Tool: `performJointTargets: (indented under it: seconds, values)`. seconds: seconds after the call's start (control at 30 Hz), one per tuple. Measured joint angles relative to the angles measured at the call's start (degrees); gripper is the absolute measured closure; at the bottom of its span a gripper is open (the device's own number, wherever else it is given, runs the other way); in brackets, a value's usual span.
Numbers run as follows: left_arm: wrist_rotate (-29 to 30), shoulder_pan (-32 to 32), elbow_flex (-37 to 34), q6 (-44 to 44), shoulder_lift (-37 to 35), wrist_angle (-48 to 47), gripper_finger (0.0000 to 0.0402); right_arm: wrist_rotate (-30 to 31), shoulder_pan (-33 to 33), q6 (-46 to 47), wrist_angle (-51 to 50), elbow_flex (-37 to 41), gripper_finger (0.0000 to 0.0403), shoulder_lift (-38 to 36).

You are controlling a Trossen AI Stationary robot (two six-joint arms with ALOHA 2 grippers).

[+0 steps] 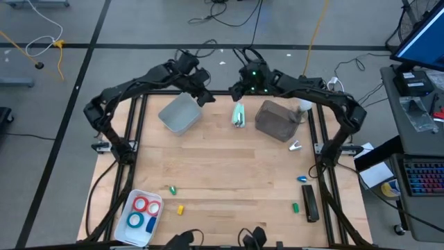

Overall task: Pick and place Stapler, Stapler remover, tape
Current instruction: Put the big light green stapler into the black bin

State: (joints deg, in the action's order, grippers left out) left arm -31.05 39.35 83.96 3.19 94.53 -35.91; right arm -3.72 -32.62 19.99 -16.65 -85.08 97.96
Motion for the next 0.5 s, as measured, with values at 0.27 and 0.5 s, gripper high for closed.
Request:
performJointTargets:
  seconds: [0.27,0.5]
  values:
    - [-3.0,1.8,0.0,-1.6,-4.9,2.1,0.0192,-2.5,-1.0,5.0,-2.4,-0.9,0.0163,5.7]
    - [-4.0,1.8,0.0,-1.2,-5.9,1.6,0.0192,-2.4,-1.3,10.1,-7.2,-1.6,0.0163,6.9]
